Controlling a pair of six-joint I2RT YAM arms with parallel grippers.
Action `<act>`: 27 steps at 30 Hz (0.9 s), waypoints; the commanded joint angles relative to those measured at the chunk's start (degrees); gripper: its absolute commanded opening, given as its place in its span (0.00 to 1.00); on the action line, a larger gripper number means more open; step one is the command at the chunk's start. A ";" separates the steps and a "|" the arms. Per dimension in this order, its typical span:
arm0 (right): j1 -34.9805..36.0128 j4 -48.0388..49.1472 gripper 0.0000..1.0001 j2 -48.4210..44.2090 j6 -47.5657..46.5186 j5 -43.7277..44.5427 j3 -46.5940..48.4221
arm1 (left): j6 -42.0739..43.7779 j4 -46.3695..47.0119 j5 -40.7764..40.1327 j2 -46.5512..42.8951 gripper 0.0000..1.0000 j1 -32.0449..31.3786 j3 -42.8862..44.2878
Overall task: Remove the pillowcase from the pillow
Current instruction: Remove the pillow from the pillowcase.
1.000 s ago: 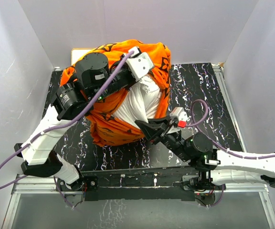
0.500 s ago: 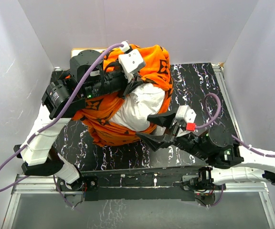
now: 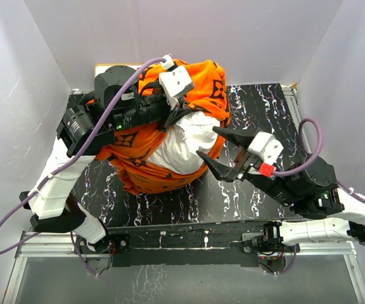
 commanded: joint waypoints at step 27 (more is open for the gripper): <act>-0.32 -4.39 0.62 8.37 -18.66 9.99 5.47 | 7.33 -16.92 1.88 -0.43 0.00 0.76 -0.66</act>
